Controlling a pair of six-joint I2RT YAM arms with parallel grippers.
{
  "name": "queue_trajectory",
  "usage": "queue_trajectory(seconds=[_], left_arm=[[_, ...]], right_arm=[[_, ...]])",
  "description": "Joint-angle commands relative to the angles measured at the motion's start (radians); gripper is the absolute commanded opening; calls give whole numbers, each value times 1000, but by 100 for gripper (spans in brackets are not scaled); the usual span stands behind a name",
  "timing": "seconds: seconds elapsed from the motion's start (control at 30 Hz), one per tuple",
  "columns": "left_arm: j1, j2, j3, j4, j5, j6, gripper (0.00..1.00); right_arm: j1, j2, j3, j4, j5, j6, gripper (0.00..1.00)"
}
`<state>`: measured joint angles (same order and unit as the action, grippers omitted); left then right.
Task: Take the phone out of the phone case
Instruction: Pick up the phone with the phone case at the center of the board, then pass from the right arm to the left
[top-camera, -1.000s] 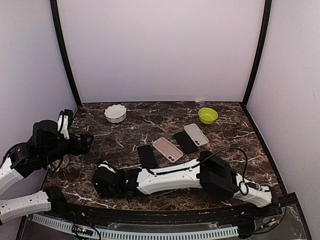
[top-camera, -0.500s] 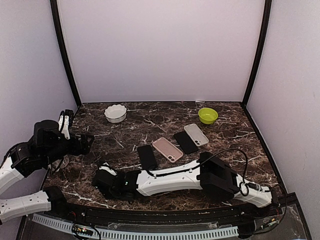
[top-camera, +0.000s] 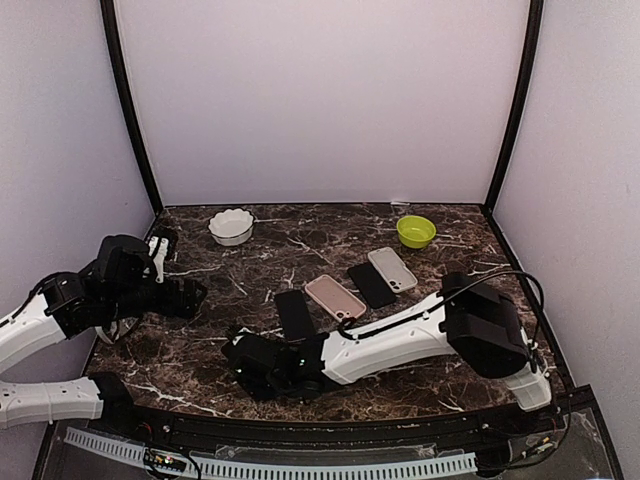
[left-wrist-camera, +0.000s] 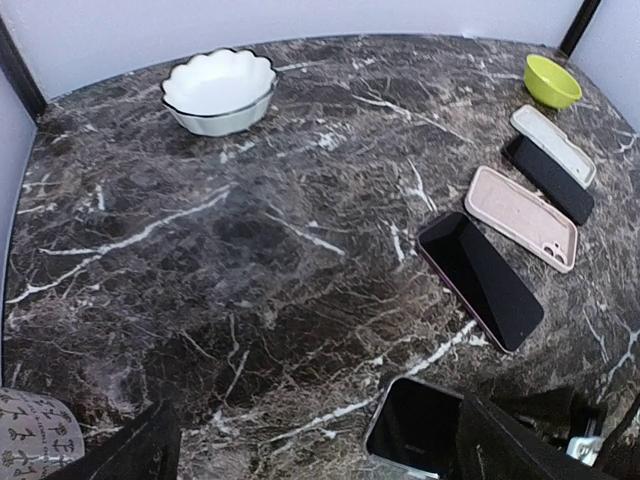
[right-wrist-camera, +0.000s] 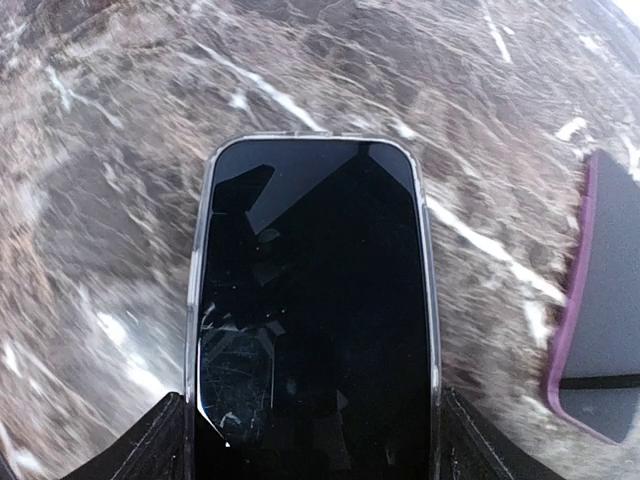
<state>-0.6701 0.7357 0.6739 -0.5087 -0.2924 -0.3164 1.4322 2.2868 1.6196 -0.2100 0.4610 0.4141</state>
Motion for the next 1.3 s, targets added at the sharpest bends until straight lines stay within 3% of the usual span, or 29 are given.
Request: queue_trajectory(seconds=[0.0,0.23,0.7,0.93,1.27], left_arm=[[6,65,41,-13,178,38,98],[17,138,73,-17,347,-14,94],[71,176,185,-109,422,-131,87],[72,120,141,-47,545,-292,77],[72,2,79,-10,656,-393,80]], right_arm=[[-26,-94,-129,120,12,-192,26],[-38,-215,-263,268,12,-371,23],[-89,-373,-391,437,0,-474,22],[-94,-429,-415,475,0,-517,22],[-101,-545,-423,535,-26,-537,22]])
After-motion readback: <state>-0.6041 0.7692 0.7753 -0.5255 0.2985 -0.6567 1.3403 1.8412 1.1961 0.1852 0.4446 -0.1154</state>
